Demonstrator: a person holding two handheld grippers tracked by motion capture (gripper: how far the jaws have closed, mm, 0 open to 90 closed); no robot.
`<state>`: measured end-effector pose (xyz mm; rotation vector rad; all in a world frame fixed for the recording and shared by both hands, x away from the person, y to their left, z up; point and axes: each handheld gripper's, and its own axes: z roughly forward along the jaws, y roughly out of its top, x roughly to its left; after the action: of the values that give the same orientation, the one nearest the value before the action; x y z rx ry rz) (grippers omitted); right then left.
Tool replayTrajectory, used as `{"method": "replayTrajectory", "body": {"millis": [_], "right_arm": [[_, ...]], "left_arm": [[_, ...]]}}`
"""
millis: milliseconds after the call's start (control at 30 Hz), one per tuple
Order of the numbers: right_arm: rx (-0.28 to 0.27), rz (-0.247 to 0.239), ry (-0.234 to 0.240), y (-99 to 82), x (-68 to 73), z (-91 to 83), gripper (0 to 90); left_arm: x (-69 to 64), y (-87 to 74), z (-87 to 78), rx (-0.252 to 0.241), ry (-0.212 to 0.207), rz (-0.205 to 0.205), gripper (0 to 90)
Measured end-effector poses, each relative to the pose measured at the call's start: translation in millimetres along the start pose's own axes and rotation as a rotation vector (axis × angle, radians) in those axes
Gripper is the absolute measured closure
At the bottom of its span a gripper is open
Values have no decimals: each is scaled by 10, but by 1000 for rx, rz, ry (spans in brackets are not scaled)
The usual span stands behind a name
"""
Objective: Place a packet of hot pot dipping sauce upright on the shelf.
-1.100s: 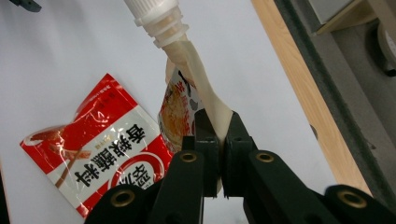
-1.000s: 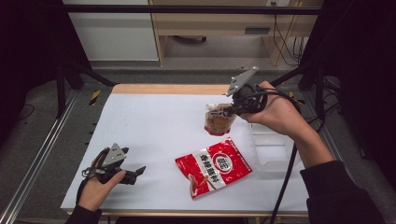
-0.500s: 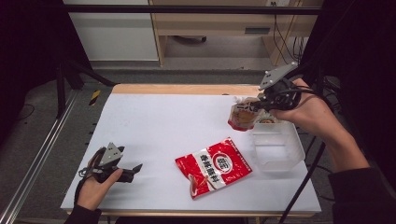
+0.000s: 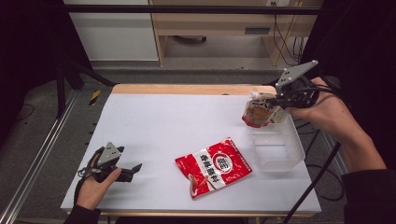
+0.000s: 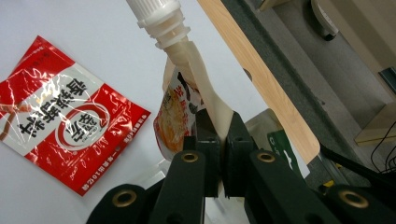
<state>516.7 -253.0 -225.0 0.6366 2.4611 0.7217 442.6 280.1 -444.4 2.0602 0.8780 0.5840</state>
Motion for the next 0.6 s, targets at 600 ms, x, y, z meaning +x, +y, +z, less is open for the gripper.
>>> {"method": "replayTrajectory", "body": {"millis": [600], "right_arm": [[22,35,-43,-291,-180,19,876]], "left_arm": [[3,-9,8,5,7,0,53]]}}
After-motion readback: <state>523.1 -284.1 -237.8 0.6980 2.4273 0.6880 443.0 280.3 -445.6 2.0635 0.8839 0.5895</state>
